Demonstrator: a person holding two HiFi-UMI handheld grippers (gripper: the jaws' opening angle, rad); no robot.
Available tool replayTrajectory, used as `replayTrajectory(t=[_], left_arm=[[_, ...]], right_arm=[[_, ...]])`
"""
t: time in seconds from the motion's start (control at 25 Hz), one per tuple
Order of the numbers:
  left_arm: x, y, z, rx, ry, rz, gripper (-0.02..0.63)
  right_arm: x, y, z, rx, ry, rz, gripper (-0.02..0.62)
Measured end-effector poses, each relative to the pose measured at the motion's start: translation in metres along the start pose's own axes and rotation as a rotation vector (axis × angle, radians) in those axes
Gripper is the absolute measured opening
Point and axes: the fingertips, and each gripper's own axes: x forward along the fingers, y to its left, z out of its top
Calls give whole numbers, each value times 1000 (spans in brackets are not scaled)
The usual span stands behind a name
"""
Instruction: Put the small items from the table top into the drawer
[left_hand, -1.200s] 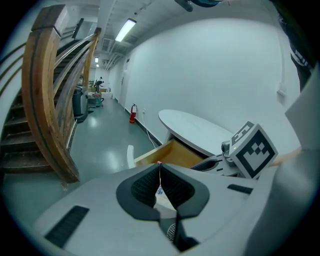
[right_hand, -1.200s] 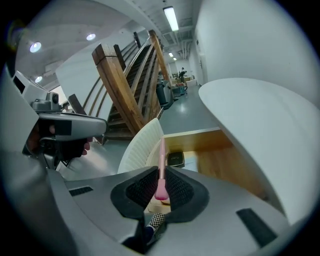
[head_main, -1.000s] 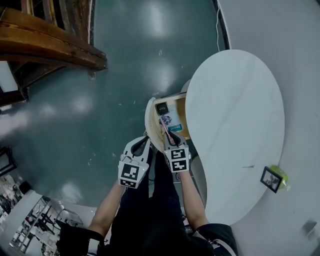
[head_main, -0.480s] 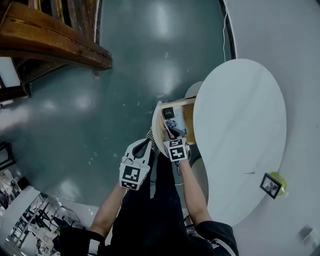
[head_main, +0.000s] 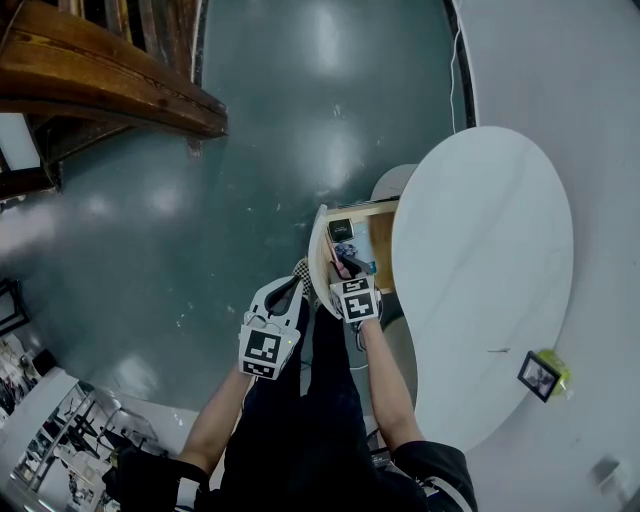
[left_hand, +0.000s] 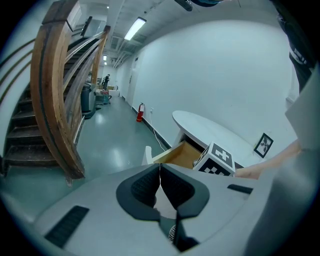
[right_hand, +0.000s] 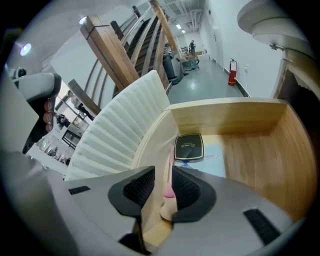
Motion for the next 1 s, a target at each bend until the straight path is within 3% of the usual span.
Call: replayTrajectory(t=[0.08,0.44,0.68,1.0], left_arm=[[0,2,2,-1,-3,1,20],[-4,-1,14,22,-16,2,20],[-15,-18,37,58,-51,-6,20],[-43,-65,81,147,-134,-39,20]], right_arm=[[1,0,0,-3,-3,4,129],[-18,6,20,-14,-64,-8,129],[-71,13,47,-36,-197,-34,60],[-185,24,73,-36,-417,-80,43]])
